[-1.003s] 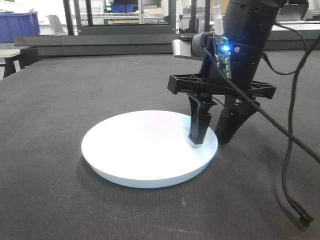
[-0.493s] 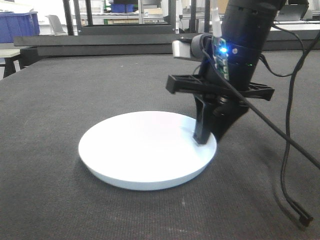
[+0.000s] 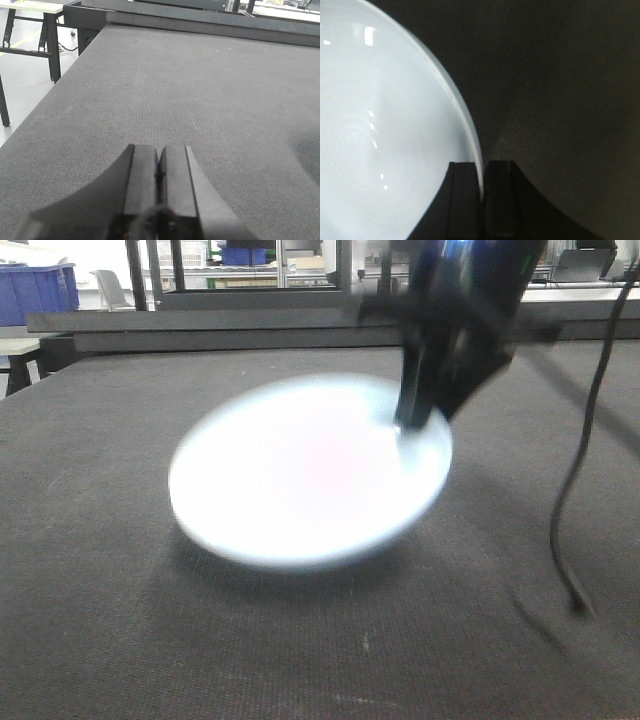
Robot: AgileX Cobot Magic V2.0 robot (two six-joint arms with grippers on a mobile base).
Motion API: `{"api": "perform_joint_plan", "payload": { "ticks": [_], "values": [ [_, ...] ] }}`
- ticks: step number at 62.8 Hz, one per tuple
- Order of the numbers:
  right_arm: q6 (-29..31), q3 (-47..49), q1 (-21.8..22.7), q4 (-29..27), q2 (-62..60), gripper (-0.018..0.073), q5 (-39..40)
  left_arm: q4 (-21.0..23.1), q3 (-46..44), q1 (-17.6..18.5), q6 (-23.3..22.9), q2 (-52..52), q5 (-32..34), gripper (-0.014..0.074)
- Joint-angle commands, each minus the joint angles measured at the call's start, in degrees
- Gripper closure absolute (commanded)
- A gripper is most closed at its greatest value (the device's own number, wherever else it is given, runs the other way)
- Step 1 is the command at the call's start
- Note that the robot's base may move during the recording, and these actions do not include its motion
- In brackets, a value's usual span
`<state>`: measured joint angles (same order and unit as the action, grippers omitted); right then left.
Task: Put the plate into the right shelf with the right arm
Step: 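Lift the white plate off the table with the right gripper, then hold the plate in the right gripper while the base turns away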
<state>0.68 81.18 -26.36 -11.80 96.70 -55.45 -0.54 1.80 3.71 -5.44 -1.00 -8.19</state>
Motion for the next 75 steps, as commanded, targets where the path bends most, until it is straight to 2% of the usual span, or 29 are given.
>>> {"api": "perform_joint_plan", "payload": {
  "ticks": [1,13,23,35,46,52,58,67,75],
  "values": [
    [0.64,1.92,0.32,-0.31,-9.30,0.0507,1.24,0.13,0.57,0.38,-0.34,-0.24,4.80,0.0643],
    [0.64,0.22,0.26,-0.30,-24.45,0.0505,6.79,0.13,0.57,0.38,-0.34,-0.24,4.80,0.0643],
    [0.75,-6.07,0.26,0.87,-38.09,0.0505,12.86,0.13,0.57,0.38,-0.34,-0.24,4.80,0.0643],
    [0.75,-19.91,0.26,1.90,-57.39,0.0505,23.96,0.13,0.57,0.38,-0.34,-0.24,4.80,0.0643],
    [0.75,-34.10,0.26,2.37,-74.87,0.0505,37.54,0.13,0.57,0.38,-0.34,-0.24,4.80,0.0643],
    [0.75,-41.18,0.26,5.13,-82.44,0.0505,44.53,0.13,0.57,0.38,-0.34,-0.24,4.80,0.0643],
    [0.75,-48.18,0.26,7.78,-86.99,0.0505,51.25,0.13,0.57,0.38,-0.34,-0.24,4.80,0.0643],
    [0.75,-54.86,0.26,7.90,-89.24,0.0505,60.39,0.13,0.57,0.38,-0.34,-0.24,4.80,0.0643],
    [0.71,-57.08,0.26,7.84,-89.24,0.0505,63.52,0.13,0.57,0.38,-0.34,-0.24,4.80,0.0643]
  ]
}}
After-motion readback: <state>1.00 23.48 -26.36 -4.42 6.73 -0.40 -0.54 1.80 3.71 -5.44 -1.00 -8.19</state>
